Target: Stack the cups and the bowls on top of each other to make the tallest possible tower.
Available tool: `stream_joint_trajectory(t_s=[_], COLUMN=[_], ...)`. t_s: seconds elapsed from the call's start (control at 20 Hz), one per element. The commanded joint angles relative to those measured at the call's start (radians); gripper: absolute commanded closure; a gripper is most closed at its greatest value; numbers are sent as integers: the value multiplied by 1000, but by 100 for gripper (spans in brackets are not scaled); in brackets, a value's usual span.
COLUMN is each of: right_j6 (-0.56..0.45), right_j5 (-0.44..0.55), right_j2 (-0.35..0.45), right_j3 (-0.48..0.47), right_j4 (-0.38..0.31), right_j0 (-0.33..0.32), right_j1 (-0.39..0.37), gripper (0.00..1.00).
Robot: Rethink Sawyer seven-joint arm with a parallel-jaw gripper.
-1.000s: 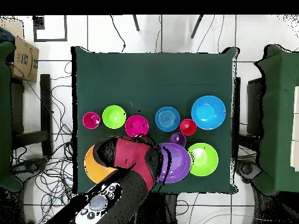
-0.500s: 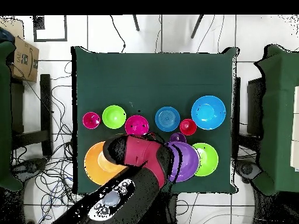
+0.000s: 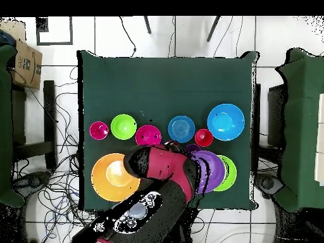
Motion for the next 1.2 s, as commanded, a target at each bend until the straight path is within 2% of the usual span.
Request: stream_joint_trajectory(t_s=[0.05, 0.25, 0.7, 0.9, 1.2], right_j6=[9, 17, 5, -16, -51], right_j5=[-87, -126, -138, -122, -35], right_j2=[184, 210, 253, 277, 338], right_j3=[-74, -89, -125, -140, -147], right_j4=[-62, -56, -54, -62, -58], right_j0=[-39, -58, -93, -119, -174], right_j1=[88, 112, 138, 148, 148], gripper=[100, 100, 100, 100, 100])
